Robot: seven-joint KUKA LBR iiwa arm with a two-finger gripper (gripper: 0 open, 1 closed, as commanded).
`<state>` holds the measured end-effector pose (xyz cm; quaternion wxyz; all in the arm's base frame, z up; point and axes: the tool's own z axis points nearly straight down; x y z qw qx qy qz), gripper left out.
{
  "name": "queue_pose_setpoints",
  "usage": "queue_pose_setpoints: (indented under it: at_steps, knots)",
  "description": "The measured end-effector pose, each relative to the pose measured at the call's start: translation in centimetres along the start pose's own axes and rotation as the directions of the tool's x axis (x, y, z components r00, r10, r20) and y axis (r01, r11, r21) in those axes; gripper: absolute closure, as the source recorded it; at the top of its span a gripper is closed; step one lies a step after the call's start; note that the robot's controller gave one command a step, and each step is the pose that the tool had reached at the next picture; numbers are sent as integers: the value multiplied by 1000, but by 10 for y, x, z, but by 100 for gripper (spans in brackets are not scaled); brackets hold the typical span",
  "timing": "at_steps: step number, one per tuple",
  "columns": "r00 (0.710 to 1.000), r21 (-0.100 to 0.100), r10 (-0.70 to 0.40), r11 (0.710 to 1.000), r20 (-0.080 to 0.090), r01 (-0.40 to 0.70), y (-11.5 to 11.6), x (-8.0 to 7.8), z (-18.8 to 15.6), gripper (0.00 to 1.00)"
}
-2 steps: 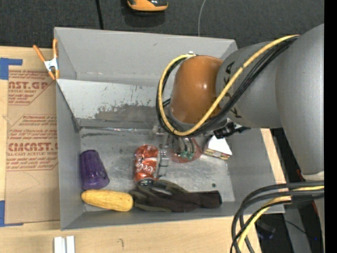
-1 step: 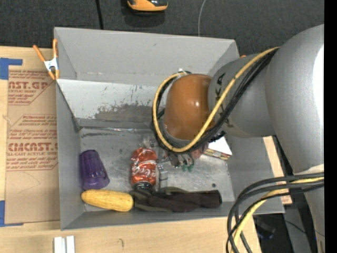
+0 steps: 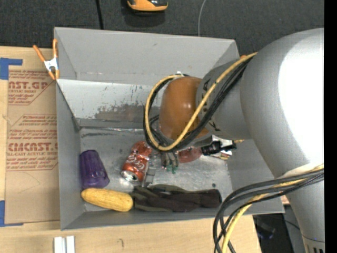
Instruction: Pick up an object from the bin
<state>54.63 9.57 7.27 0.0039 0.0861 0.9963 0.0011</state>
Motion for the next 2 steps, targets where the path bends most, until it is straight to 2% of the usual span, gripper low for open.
queue_pose_setpoints:
  at_steps: [1,2]
  knots:
    - [1000,0,1,1000,1,-1,0,0,0,100]
    - [1000,1,16,1000,-4,-16,0,14,-151,100]
